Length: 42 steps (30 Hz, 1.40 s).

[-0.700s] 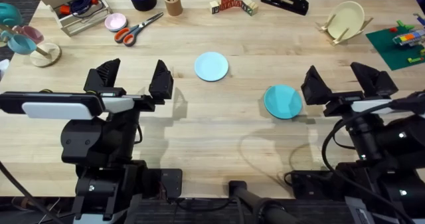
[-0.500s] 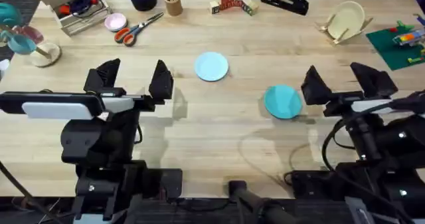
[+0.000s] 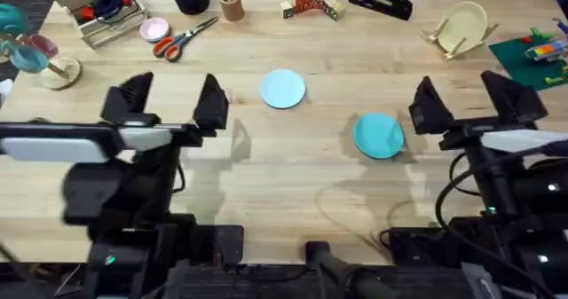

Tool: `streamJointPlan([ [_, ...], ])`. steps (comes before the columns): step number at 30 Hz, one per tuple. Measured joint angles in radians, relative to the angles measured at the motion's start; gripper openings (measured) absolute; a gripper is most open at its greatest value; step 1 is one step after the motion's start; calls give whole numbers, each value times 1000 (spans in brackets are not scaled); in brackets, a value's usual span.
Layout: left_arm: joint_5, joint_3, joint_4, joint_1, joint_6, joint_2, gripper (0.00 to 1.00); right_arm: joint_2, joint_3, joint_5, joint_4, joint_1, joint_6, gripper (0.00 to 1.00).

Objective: Pick up the plates from the table one by one and place each into a slot on the dish rack.

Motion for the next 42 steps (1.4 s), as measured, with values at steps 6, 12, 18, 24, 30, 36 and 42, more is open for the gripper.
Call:
streamJointPlan([
  [6,-7,192,-142,0,0,51,993,17,130,0,-74,0,0,995],
  [12,-8,394,-276,0,0,262,992,158,326,-1,-251,0,0,995],
  [18,-8,635,-504,0,0,546,991,397,572,-6,-454,0,0,996],
  [24,-7,856,-704,0,0,799,991,654,815,-7,-637,1,0,995],
  [30,16,1014,-848,0,0,1002,991,887,1005,-7,-803,26,0,996],
  [36,47,1099,-907,0,0,1149,993,1066,1123,-8,-901,55,0,995],
  [42,50,1101,-902,0,0,1197,993,1146,1131,-7,-907,62,0,996],
])
